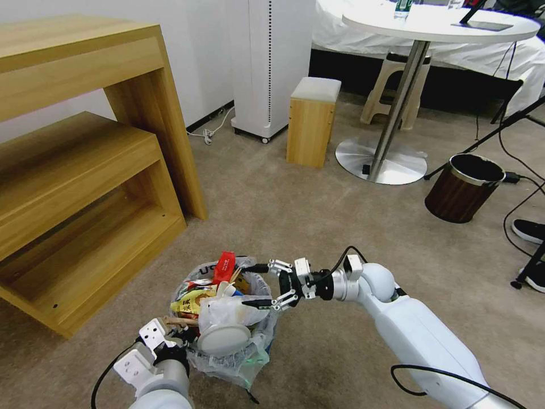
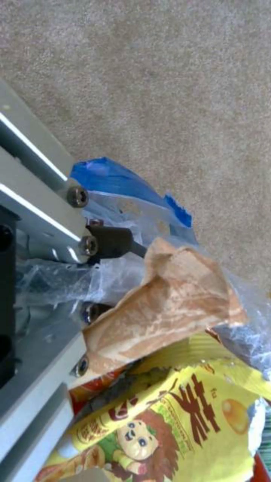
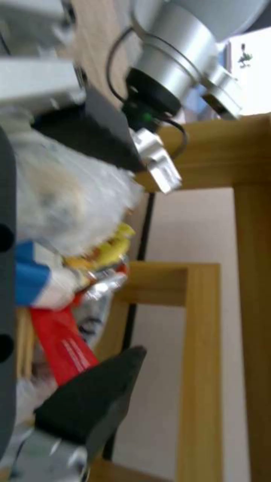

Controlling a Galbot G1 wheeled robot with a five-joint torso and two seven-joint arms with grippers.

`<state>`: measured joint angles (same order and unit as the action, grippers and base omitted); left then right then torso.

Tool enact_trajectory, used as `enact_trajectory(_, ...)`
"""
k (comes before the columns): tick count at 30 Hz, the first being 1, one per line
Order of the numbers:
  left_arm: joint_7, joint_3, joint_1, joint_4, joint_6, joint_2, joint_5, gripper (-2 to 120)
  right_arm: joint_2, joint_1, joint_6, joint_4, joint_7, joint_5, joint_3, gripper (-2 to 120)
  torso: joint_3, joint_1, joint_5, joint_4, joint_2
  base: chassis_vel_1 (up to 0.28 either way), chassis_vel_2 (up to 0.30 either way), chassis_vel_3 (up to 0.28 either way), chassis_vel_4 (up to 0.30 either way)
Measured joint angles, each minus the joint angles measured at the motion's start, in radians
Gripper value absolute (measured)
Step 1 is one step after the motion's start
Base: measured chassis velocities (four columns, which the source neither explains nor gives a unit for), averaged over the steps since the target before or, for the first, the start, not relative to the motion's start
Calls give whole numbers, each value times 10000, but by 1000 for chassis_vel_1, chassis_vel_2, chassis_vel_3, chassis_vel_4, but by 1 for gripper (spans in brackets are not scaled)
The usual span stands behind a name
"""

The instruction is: Pick up the trash bin and place the garbage on the floor into it.

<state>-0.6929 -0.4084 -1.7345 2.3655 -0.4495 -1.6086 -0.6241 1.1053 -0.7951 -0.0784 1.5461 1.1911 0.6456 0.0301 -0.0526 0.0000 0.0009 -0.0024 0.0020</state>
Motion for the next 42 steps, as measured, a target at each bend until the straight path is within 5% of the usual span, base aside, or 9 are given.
enact_trajectory(6,24,-331,184,-178,9,89,-230,1,11,-154,-364,439,-1044,1164,397,100,0,0,0,0,0,0,0,0,0)
enact_trajectory(14,-126,-1144,938,-800,-217,360,-1141,1,37,-844,-982,1869,-4554,2999,1809,100,0,0,-1,0,0,0,0,0,0)
enact_trajectory(23,-272,-1669,1942,-1993,-451,389,-1564,1,-492,-1897,-1280,2759,-4256,2680,3216,100,0,0,-1,0,0,0,0,0,0)
enact_trajectory(32,-346,-1791,2357,-2671,-483,482,-1598,1,-375,-2430,-1526,2756,-3861,2184,3441,100,0,0,2,1,1,0,0,0,0)
enact_trajectory(42,-81,-1690,2201,-2454,-271,729,-717,35,-196,-2564,-1541,2664,-3463,1982,3422,100,0,0,-4,-1,0,0,0,0,0)
